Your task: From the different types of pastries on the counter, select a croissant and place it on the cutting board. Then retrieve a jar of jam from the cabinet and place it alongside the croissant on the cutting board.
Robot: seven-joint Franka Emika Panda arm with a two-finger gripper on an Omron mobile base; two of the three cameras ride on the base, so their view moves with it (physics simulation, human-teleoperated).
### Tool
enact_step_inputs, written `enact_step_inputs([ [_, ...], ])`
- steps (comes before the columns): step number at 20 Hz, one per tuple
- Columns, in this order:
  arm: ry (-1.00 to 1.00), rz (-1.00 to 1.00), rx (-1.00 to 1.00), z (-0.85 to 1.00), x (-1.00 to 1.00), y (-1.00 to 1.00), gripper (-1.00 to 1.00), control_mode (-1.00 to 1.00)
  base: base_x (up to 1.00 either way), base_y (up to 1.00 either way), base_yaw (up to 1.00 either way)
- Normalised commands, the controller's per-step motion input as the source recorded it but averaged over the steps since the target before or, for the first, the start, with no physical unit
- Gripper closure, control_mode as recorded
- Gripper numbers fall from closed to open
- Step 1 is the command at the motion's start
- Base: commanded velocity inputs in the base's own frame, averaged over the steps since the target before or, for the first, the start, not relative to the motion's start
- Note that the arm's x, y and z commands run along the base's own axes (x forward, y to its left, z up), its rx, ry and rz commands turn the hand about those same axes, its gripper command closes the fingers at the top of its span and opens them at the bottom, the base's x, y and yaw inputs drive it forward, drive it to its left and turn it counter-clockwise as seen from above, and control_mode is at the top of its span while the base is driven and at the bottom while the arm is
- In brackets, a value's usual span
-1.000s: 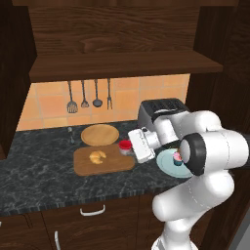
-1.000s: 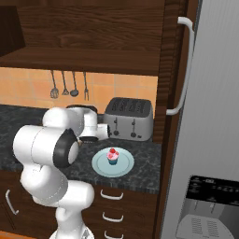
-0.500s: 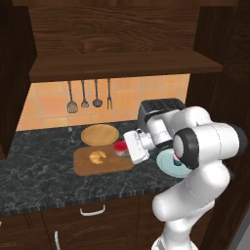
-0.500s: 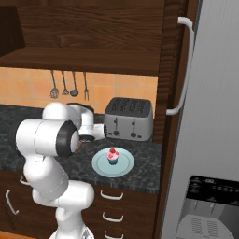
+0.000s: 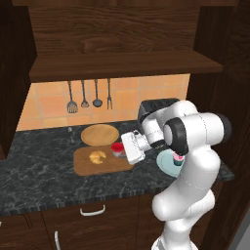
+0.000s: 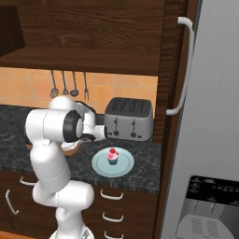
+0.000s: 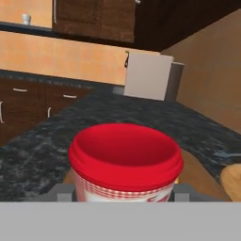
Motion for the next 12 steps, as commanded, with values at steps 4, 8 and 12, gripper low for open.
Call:
enact_step_inputs([
  [4, 0.05, 0.00, 0.00, -0.32, 0.39, 0.00, 1.00, -1.00, 0.00, 0.00, 0.00],
  [8, 0.03, 0.00, 0.00, -0.29, 0.34, 0.06, -1.00, -1.00, 0.00, 0.00, 0.00],
  [12, 0.04, 0.02, 0.00, -0.34, 0.35, 0.02, -1.00, -1.00, 0.00, 0.00, 0.00],
])
